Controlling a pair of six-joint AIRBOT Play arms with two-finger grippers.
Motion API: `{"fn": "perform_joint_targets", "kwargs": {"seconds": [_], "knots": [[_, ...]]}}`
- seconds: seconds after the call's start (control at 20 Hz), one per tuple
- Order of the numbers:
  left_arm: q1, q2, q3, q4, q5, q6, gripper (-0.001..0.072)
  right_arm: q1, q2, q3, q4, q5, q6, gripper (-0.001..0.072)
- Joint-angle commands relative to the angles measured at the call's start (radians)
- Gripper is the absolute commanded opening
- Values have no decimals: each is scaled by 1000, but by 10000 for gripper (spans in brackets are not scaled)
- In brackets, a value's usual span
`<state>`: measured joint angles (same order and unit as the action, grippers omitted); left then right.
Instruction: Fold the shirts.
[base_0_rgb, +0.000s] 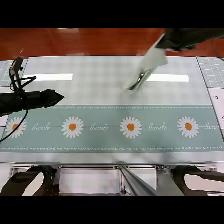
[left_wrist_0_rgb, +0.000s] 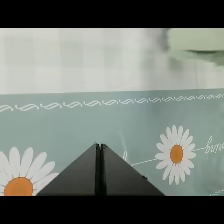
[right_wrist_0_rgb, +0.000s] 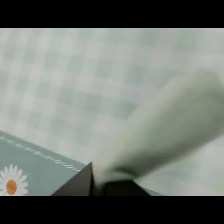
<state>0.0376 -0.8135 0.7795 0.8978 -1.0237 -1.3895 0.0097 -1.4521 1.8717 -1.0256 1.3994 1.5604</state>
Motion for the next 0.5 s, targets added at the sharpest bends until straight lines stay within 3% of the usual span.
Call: {"fn": "perform_joint_targets", "kwargs": {"seconds": [0.0,0.45], "knots": [[-1,-3,-9,0,-16,-11,16,-204,72,22,29,98,-1,30],[-1,-3,-16,0,-15,-10,16,-756,126,22,116,293,-2,30]]}}
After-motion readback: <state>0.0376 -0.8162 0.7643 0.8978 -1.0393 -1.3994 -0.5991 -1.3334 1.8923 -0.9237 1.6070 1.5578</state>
